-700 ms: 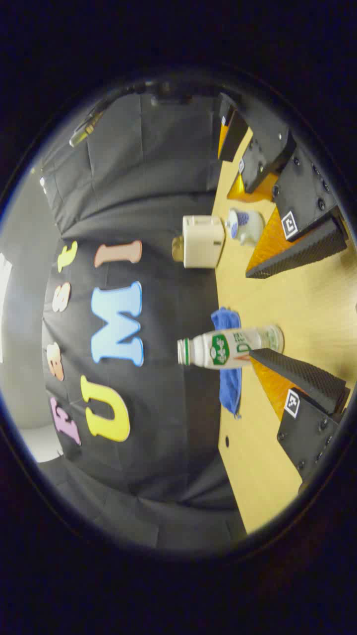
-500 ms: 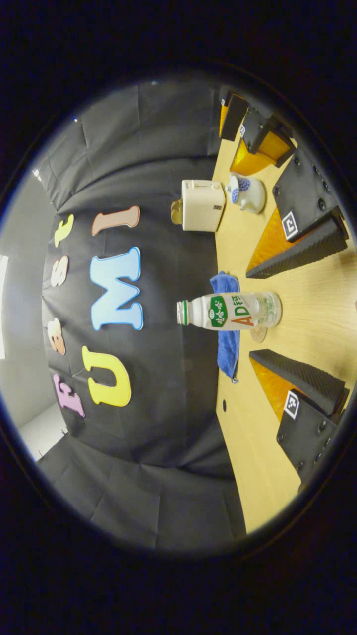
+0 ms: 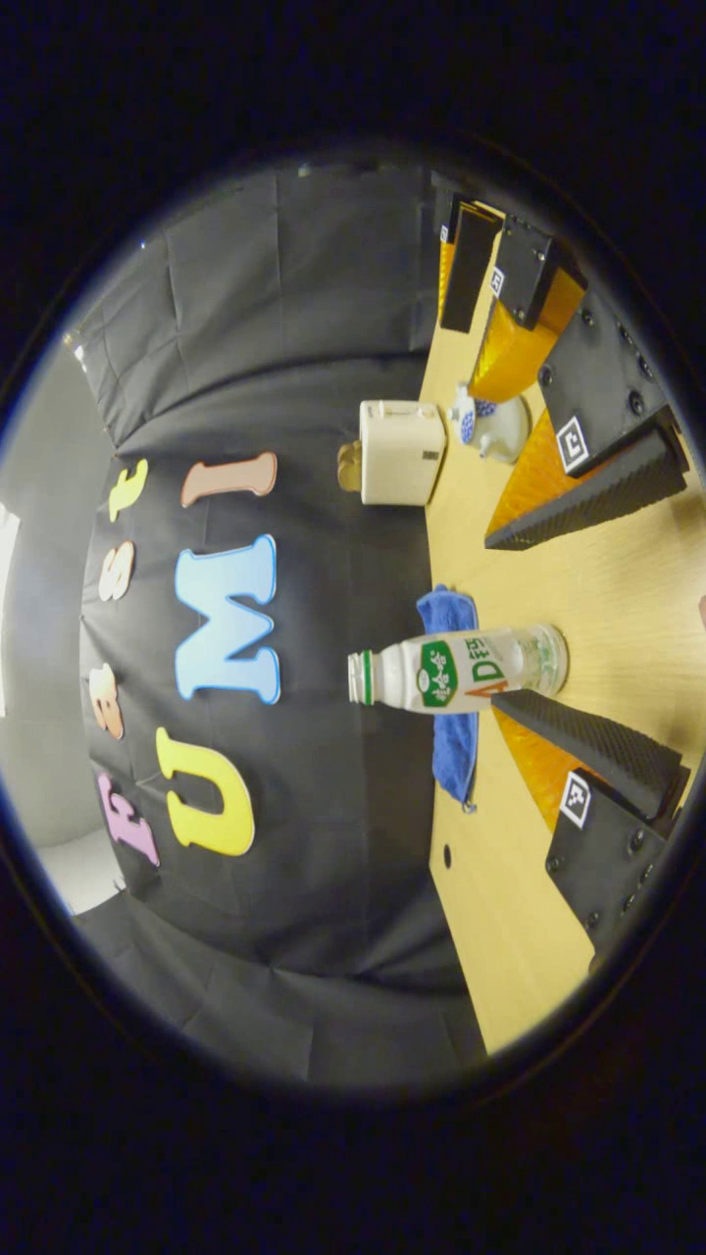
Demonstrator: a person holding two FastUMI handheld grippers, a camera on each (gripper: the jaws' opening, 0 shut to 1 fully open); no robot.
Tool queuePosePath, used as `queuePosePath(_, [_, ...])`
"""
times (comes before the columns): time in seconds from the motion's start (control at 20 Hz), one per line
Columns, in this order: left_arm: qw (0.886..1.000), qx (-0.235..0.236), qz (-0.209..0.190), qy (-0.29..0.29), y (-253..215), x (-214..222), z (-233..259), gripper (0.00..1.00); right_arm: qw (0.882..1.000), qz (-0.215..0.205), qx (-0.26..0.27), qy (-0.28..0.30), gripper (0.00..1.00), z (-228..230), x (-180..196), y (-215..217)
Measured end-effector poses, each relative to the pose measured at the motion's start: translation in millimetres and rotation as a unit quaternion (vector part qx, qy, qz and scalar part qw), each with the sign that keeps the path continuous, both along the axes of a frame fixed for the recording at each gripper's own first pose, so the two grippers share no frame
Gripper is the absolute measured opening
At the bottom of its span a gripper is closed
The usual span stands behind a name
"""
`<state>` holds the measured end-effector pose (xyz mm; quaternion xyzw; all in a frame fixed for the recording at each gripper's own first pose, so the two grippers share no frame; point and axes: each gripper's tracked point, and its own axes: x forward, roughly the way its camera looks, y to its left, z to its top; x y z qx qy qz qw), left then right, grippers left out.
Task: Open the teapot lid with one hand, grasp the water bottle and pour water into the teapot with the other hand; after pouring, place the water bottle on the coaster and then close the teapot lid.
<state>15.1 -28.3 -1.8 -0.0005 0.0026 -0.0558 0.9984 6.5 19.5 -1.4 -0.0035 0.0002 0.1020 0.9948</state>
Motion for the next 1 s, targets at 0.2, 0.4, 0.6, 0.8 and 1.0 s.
queuePosePath(0.2, [1.0,-0.001,0.011,-0.001,7.3,-2.8,0.9,0.98,1.0,0.004,0.0,-0.001,0.93,1.0,1.7,-1.7])
queuePosePath(0.4, [1.0,-0.002,0.021,0.001,11.7,1.1,1.5,0.97,1.0,0.003,-0.01,0.0,0.93,0.0,9.5,-5.5])
queuePosePath(0.6, [1.0,-0.024,0.015,0.008,18.6,7.8,12.2,0.99,1.0,0.003,-0.023,0.002,0.87,6.3,27.9,-6.5])
queuePosePath(0.8, [0.999,-0.013,0.024,0.018,26.9,21.6,14.9,0.99,1.0,-0.008,-0.019,0.016,0.86,5.3,62.5,-8.6])
queuePosePath(1.0, [0.999,-0.014,0.024,0.018,32.8,26.8,16.2,0.99,0.999,-0.029,-0.016,0.039,0.81,-5.1,95.4,-15.0])
